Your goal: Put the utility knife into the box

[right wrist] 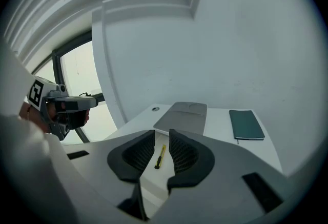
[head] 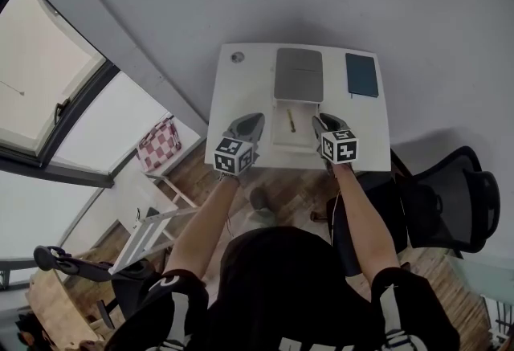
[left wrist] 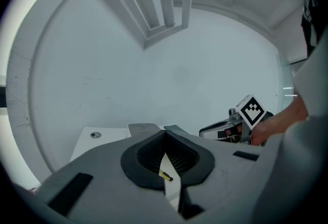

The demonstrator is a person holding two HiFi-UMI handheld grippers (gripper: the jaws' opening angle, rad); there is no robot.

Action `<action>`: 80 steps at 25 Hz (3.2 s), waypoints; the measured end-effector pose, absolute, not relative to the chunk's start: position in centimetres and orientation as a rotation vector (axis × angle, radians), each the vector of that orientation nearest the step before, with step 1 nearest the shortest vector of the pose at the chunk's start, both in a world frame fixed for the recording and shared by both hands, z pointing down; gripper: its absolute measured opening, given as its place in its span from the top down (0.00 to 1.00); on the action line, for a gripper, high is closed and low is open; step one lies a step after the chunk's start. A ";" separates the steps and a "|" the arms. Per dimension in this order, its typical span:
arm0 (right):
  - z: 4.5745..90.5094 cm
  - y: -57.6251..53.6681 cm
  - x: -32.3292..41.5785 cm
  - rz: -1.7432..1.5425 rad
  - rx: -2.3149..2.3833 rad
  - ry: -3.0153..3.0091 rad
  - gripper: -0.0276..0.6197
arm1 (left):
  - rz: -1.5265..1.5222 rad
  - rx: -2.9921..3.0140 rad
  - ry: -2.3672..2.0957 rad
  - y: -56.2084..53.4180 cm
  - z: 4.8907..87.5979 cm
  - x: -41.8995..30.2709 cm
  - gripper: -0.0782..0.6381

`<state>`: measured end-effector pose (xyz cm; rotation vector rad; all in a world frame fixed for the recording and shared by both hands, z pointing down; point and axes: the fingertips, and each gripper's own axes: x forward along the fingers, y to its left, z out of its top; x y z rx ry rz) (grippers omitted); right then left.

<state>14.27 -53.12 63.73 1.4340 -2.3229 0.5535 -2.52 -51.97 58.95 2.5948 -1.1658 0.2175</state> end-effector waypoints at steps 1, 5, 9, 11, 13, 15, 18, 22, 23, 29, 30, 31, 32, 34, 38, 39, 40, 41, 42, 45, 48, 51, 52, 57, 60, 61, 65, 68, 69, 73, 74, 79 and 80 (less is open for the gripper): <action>63.1 -52.6 14.6 0.536 1.438 -2.334 0.80 | 0.213 2.596 -1.173 -51.4 58.7 -2.3 0.86; 61.1 -50.2 15.6 0.456 1.447 -2.367 0.83 | 0.205 2.604 -1.197 -49.0 57.7 -1.5 0.86; 59.5 -47.7 16.9 0.399 1.454 -2.385 0.86 | 0.190 2.602 -1.222 -46.6 56.9 -0.7 0.86; 58.8 -46.5 17.7 0.378 1.464 -2.394 0.87 | 0.180 2.601 -1.231 -45.4 56.5 -0.3 0.86; 58.1 -45.4 18.3 0.359 1.478 -2.401 0.89 | 0.172 2.605 -1.235 -44.3 56.2 0.2 0.86; 57.5 -44.5 18.9 0.345 1.489 -2.408 0.90 | 0.169 2.612 -1.237 -43.4 55.8 0.6 0.86; 56.9 -43.1 19.3 0.323 1.496 -2.419 0.91 | 0.169 2.622 -1.240 -42.1 55.5 1.1 0.86; 56.2 -41.6 19.8 0.302 1.510 -2.435 0.93 | 0.172 2.632 -1.243 -40.5 55.1 1.9 0.86; 56.0 -41.2 19.9 0.298 1.513 -2.439 0.93 | 0.175 2.634 -1.243 -40.1 55.1 2.1 0.86; 55.2 -39.4 20.1 0.280 1.525 -2.461 0.93 | 0.174 2.650 -1.247 -38.2 54.6 2.5 0.86; 55.0 -39.1 20.1 0.276 1.526 -2.464 0.93 | 0.172 2.652 -1.249 -37.9 54.5 2.5 0.86; 54.8 -38.8 20.1 0.272 1.527 -2.466 0.93 | 0.170 2.654 -1.250 -37.7 54.4 2.5 0.86; 54.6 -38.5 20.0 0.269 1.527 -2.469 0.93 | 0.168 2.655 -1.251 -37.4 54.3 2.5 0.86; 54.4 -37.9 20.0 0.267 1.527 -2.473 0.93 | 0.164 2.658 -1.251 -36.9 54.1 2.6 0.86; 54.4 -36.8 20.0 0.265 1.524 -2.480 0.93 | 0.159 2.667 -1.253 -36.0 53.7 2.8 0.86; 54.4 -36.6 20.0 0.265 1.522 -2.480 0.93 | 0.160 2.668 -1.254 -35.8 53.7 2.8 0.86; 54.4 -36.3 20.0 0.265 1.521 -2.482 0.93 | 0.160 2.669 -1.255 -35.6 53.6 2.8 0.86; 54.4 -36.0 19.9 0.266 1.520 -2.484 0.93 | 0.159 2.669 -1.257 -35.4 53.6 2.7 0.86; 54.5 -35.8 19.8 0.266 1.519 -2.485 0.93 | 0.157 2.668 -1.258 -35.2 53.5 2.6 0.86; 54.6 -35.3 19.6 0.266 1.513 -2.487 0.93 | 0.139 2.660 -1.266 -34.7 53.2 2.2 0.86; 54.6 -34.7 19.4 0.264 1.507 -2.487 0.93 | 0.126 2.665 -1.270 -34.3 52.9 2.2 0.86; 54.8 -34.3 19.3 0.266 1.505 -2.487 0.93 | 0.128 2.670 -1.266 -33.9 52.9 2.2 0.86; 54.8 -34.2 19.3 0.266 1.504 -2.487 0.93 | 0.131 2.671 -1.266 -33.8 52.9 2.2 0.86; 54.8 -33.7 19.0 0.263 1.500 -2.486 0.93 | 0.136 2.674 -1.266 -33.4 52.7 2.0 0.86; 54.9 -33.6 18.9 0.265 1.497 -2.487 0.93 | 0.138 2.675 -1.269 -33.3 52.7 1.8 0.86; 55.0 -33.6 18.9 0.266 1.495 -2.486 0.93 | 0.137 2.675 -1.271 -33.2 52.8 1.8 0.85; 55.1 -33.6 18.8 0.267 1.493 -2.488 0.93 | 0.133 2.671 -1.279 -33.0 52.9 1.5 0.86; 55.1 -33.5 18.7 0.268 1.494 -2.489 0.93 | 0.132 2.667 -1.284 -32.9 52.9 1.3 0.86; 55.0 -33.5 18.7 0.269 1.493 -2.489 0.93 | 0.130 2.665 -1.287 -32.9 52.9 1.2 0.86; 55.0 -33.8 18.3 0.269 1.486 -2.491 0.93 | 0.121 2.663 -1.295 -33.0 52.8 0.8 0.86; 55.0 -33.8 18.2 0.270 1.484 -2.491 0.93 | 0.119 2.662 -1.297 -33.0 52.9 0.7 0.86; 55.1 -34.1 18.1 0.271 1.477 -2.490 0.93 | 0.120 2.656 -1.307 -33.4 52.9 0.4 0.86; 55.1 -34.1 18.1 0.271 1.476 -2.491 0.93 | 0.120 2.657 -1.308 -33.5 52.9 0.3 0.86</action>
